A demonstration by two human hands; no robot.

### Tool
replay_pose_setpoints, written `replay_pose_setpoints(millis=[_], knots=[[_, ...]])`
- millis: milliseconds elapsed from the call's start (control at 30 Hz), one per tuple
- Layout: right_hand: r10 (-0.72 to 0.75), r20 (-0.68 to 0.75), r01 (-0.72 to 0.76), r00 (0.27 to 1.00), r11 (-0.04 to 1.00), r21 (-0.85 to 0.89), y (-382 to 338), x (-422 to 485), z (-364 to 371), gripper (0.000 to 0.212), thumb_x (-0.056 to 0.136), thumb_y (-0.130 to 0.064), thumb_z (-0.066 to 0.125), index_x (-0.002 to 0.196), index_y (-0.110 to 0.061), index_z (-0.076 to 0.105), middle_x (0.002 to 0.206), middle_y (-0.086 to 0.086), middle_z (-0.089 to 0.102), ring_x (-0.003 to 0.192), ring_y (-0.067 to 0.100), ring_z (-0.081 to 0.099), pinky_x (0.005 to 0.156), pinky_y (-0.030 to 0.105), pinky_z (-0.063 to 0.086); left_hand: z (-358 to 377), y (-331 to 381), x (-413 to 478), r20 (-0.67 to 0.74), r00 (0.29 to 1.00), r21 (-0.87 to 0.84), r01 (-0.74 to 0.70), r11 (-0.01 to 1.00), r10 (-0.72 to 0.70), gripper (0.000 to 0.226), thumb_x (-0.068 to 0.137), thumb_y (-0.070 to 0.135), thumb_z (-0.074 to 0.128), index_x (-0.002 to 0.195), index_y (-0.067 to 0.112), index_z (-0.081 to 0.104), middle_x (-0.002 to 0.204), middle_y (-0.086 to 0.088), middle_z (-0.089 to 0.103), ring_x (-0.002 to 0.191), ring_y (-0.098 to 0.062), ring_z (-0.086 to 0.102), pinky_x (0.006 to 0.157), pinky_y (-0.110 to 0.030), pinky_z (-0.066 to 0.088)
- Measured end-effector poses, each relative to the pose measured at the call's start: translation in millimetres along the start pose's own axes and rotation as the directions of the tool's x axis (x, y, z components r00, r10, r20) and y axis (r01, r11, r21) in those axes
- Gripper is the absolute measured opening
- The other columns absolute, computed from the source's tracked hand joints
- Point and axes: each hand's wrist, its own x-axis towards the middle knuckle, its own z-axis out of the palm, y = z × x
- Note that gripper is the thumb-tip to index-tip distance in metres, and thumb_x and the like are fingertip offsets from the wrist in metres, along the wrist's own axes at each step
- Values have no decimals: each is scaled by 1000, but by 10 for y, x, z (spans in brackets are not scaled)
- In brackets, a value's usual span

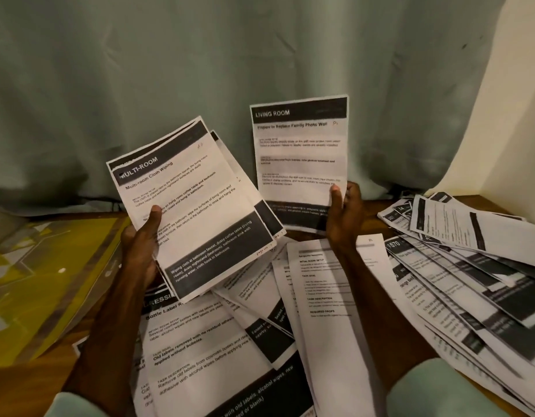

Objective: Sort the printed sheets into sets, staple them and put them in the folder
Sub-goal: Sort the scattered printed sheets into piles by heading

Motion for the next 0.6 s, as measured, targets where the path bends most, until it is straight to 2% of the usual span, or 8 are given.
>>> replay_pose_setpoints(millis=[100,167,200,267,333,467,600], knots=[[38,-164,-26,986,997,79,-185,65,-47,32,105,-33,53,124,-7,53,116,2,65,87,-2,66,68,7,52,15,17,-31,27,1000,-34,-3,999,4,44,94,23,71,135,11,60,123,-11,73,110,-29,72,87,-49,61],[77,-246,-44,966,990,135,-330,154,-101,34,104,-28,56,126,-2,58,114,1,66,89,-4,66,66,4,49,35,15,-37,35,999,-42,7,999,-5,38,96,21,69,132,13,62,123,-11,72,111,-30,71,88,-50,60],[92,-253,-59,963,989,133,-378,207,-153,33,102,-26,58,125,-2,61,114,2,68,91,1,68,66,3,49,44,9,-34,38,999,-44,13,999,-11,32,96,21,69,127,15,65,122,-11,73,111,-30,71,88,-51,60],[110,-200,-106,974,994,32,-427,280,-303,29,100,-22,62,123,-5,66,118,6,71,97,9,67,65,3,48,57,-7,-35,40,999,-46,22,999,-20,23,96,20,70,119,18,68,119,-11,74,109,-30,72,88,-52,60],[148,-141,-159,979,985,-71,-443,302,-526,26,98,-22,64,120,-9,69,120,4,72,98,8,65,67,7,48,55,-16,-22,43,999,-39,30,999,-29,27,95,22,71,121,16,67,118,-11,75,108,-30,72,85,-51,61],[270,6,-262,963,941,-214,-603,170,-1054,16,96,-24,67,107,-13,72,110,1,72,93,19,68,84,32,55,34,-23,-8,55,998,-36,38,999,-36,40,93,27,72,130,13,63,121,-11,73,108,-29,73,84,-49,62],[490,185,-377,852,819,-433,-786,-127,-1576,26,93,-23,71,115,-10,68,102,7,70,83,21,66,73,35,52,20,-18,-3,30,998,-55,48,997,-47,42,93,27,73,130,12,62,119,-10,74,108,-28,73,83,-48,62]])
